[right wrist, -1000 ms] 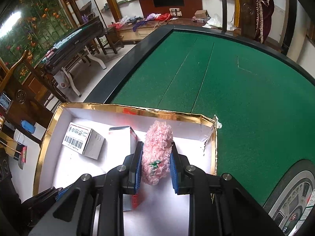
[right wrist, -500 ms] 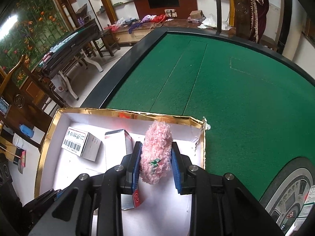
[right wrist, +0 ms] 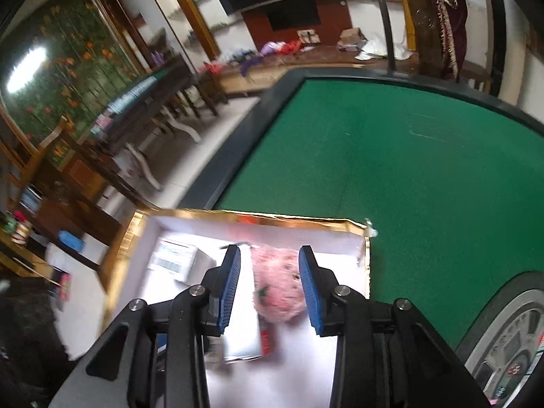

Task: Organize objects
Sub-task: 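Carry the bottle and pink puff into the white tray and open both tools, then return to the table and grasp the orange-capped white bottle with left tool, then grasp the white-and-blue tube box with right tool while left tool holds the bottle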

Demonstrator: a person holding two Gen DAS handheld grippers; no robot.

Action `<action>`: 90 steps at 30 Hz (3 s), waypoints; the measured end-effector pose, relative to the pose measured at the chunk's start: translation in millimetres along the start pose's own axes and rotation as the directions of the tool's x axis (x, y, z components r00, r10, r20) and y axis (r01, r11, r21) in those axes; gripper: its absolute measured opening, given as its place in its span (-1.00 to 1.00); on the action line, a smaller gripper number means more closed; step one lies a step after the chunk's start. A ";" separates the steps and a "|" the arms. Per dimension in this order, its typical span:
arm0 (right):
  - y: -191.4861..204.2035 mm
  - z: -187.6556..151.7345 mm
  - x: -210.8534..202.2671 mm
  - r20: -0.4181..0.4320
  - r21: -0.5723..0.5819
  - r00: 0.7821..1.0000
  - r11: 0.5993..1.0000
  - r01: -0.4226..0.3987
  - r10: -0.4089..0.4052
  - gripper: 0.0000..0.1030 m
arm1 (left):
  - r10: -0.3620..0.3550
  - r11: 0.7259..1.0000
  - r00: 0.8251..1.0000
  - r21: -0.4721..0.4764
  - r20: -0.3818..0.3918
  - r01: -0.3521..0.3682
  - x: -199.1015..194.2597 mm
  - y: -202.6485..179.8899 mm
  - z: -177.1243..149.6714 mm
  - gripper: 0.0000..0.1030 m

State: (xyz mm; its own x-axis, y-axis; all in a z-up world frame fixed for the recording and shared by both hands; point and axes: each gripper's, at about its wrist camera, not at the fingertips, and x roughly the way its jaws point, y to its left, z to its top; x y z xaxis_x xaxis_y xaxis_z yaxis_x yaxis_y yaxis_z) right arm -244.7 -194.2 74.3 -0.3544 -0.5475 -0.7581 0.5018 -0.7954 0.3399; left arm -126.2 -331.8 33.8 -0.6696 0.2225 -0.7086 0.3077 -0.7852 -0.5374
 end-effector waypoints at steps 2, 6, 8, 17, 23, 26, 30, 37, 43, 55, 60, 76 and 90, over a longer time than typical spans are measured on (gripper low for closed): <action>1.1 -1.2 -9.8 0.017 0.005 1.000 1.000 -0.020 0.020 -0.31 | -0.006 1.000 1.000 -0.004 0.008 0.006 -1.8 -2.0 1.2 -0.14; 1.2 -9.8 -34.2 0.049 -0.014 0.999 1.000 -0.018 0.019 -0.31 | -0.016 1.000 0.999 -0.016 0.028 0.016 -9.0 -1.0 2.1 -0.15; -3.2 -16.4 -44.2 0.054 0.002 0.998 0.999 -0.043 0.042 -0.31 | -0.016 1.000 0.999 -0.020 0.037 0.017 -11.4 -0.6 2.4 -0.15; -35.4 -61.3 -77.1 0.019 0.062 0.996 0.994 -0.087 0.086 -0.30 | -0.005 1.000 0.998 -0.011 0.057 0.005 -17.4 -0.2 -1.0 -0.15; -63.0 -99.7 -104.8 0.014 0.130 0.987 0.978 -0.162 0.161 -0.30 | -0.004 0.998 0.996 0.057 0.090 -0.001 -27.0 -17.4 -9.0 -0.15; -72.5 -128.4 -130.6 0.036 0.136 0.984 0.975 -0.177 0.174 -0.30 | -0.034 0.994 0.993 0.109 0.109 0.022 -35.6 -31.5 -14.9 -0.15; -89.7 -173.3 -173.2 0.057 0.139 0.987 0.978 -0.156 0.149 -0.29 | -0.102 0.964 0.991 0.256 0.091 0.076 -46.6 -68.4 -34.4 -0.15; -124.0 -189.5 -208.4 0.131 0.165 0.987 0.979 -0.117 0.096 0.03 | -0.206 0.835 0.973 0.500 -0.104 0.230 -41.4 -142.8 -95.6 -0.15; -162.8 -191.7 -244.5 0.236 0.248 0.971 0.968 -0.039 -0.021 0.03 | -0.137 0.515 0.939 0.788 -0.314 0.338 -20.2 -192.1 -182.3 -0.15; -204.3 -235.1 -265.3 0.273 0.341 0.961 0.930 -0.138 0.042 0.03 | -0.065 0.268 0.934 0.896 -0.351 0.355 -19.9 -195.3 -228.2 -0.15; -201.2 -241.0 -269.2 0.266 0.328 0.957 0.922 -0.204 0.117 0.03 | -0.001 0.166 0.949 0.936 -0.314 0.310 -4.5 -198.1 -250.3 -0.15; -198.4 -249.0 -266.8 0.207 0.355 0.977 0.928 -0.114 0.040 0.04 | 0.067 0.321 0.973 0.928 -0.222 0.190 30.2 -209.9 -241.5 -0.19; -149.2 -292.0 -223.5 -0.116 0.330 0.993 0.944 0.005 0.035 0.04 | 0.138 0.509 0.978 0.858 -0.159 0.068 41.1 -191.8 -205.6 -0.19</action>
State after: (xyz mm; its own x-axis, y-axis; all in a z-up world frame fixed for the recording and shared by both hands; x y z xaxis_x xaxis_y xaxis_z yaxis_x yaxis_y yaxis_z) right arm -10.0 122.7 30.5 -0.2430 -0.5413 -0.8049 0.2112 -0.8394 0.5008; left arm -73.7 -53.3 13.7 -0.5049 0.2013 -0.8394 -0.4692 -0.8802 0.0711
